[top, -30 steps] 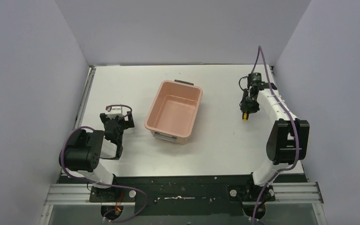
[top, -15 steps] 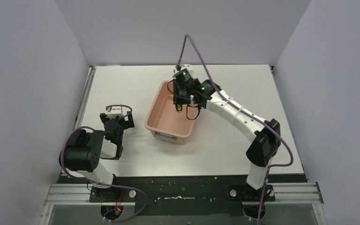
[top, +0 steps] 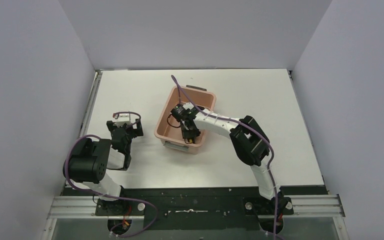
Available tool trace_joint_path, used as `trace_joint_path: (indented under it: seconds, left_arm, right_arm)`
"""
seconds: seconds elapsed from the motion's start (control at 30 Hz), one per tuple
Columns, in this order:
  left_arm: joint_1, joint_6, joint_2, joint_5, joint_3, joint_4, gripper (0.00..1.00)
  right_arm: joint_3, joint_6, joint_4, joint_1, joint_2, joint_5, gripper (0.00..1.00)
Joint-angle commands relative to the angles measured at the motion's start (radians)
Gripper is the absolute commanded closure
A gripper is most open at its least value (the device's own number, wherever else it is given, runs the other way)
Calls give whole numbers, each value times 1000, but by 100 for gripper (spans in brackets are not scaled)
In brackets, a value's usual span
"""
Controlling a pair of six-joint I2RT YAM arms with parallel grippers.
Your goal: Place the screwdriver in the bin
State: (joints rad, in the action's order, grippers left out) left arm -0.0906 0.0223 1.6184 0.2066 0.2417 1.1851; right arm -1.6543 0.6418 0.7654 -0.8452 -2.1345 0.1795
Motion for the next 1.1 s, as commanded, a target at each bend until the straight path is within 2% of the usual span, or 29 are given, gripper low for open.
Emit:
trace_joint_path:
  seconds: [0.0,0.07,0.4,0.57,0.8,0.9,1.07]
  left_arm:
    - [3,2,-9,-11,10,29,3]
    - [3,1,-9,-12,10,28,3]
    - [3,1,-9,-12,10,29,3]
    - [3,2,-9,-11,10,29,3]
    - [3,2,-9,-12,10,29,3]
    - [3,2,-9,-11,10,29,3]
    - [3,2,-9,-9,10,29,3]
  right_arm:
    - [-4,25,-71,1,6,48,75]
    - [-8,27,-66,1,5,53,56]
    - [-105,-19,10,-6,168,131,30]
    - [-140,-71,14,-5,280,143,1]
    - [-69,-134,-44,46,483,146,0]
    - [71,-138,-101,149,615,125,0]
    - [402,-185,-246,320,856,128,0]
